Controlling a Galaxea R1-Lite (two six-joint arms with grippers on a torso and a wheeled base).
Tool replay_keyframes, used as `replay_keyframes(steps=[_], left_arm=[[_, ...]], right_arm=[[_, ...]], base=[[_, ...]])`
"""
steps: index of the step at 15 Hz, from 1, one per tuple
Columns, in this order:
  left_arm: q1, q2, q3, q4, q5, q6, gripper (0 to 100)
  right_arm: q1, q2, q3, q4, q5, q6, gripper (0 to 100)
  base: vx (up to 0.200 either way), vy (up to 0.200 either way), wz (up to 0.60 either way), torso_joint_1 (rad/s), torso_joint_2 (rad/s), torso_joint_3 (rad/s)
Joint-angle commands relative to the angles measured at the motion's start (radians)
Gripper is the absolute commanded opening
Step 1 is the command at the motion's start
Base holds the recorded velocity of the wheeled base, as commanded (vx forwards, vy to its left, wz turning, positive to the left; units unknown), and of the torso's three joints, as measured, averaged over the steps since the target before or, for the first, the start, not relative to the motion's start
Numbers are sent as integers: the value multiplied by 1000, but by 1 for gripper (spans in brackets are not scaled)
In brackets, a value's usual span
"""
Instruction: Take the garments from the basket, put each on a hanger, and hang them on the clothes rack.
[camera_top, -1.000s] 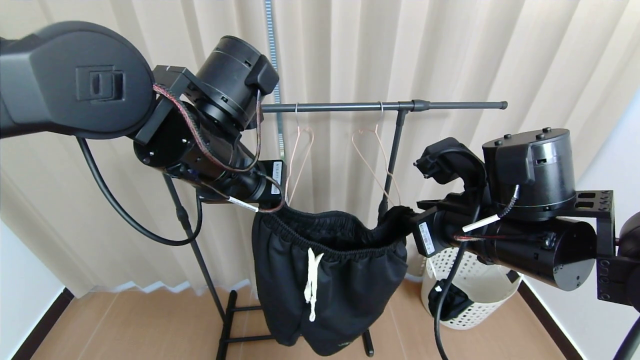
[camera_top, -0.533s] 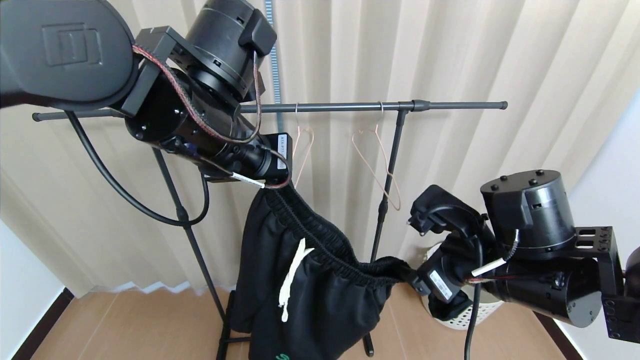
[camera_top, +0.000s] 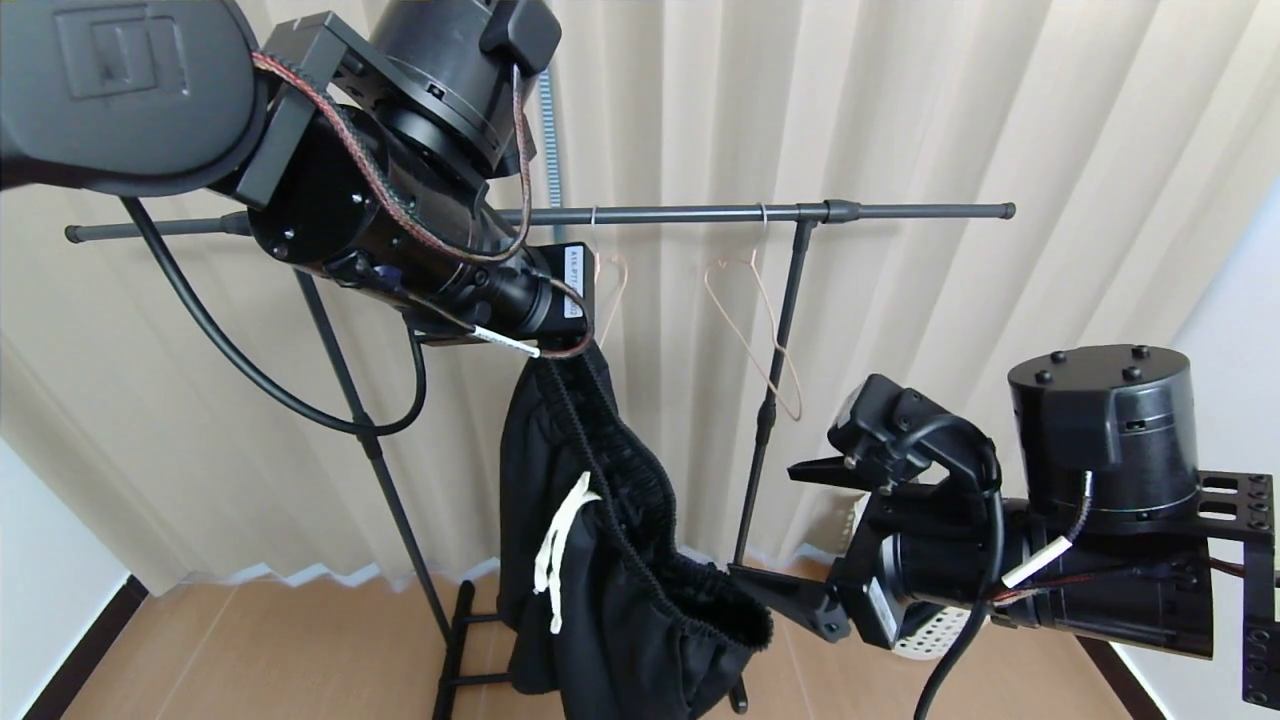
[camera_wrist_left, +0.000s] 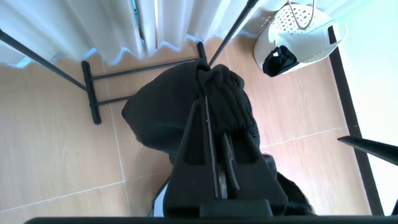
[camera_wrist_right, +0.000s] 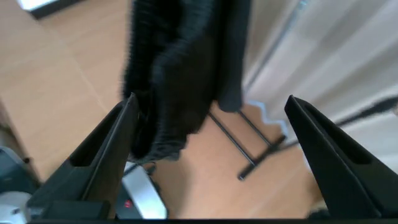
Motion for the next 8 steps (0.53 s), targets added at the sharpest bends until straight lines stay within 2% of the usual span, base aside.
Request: replay_keyframes(steps=[1,3,5,6,7,8], left_arm=[[-1,0,-3,-5,3,-2,0],[0,0,-4,-5,13,-2,0],[-21,-1,5,-3,22,-2,0],[-30,-1,5,-1,22,-2,0],[-46,-3,5,-1,30,-2,0],[-49,-3,3,-1,39,-2,0]], right_arm=[[-1,-9,9,-16,57,13,100],[-1,-24,13,-31,87,16,100],[13,-3,3,-77,84,104,100],[46,23,-10,-114,80,174,100],[65,63,-31,-143,44,240,100],[90,77,-37,-145,11,243,100]], base=[[0,0,0,0,0,0],[0,0,0,0,0,0],[0,0,0,0,0,0],[0,0,0,0,0,0],[0,0,0,0,0,0],[0,0,0,0,0,0]])
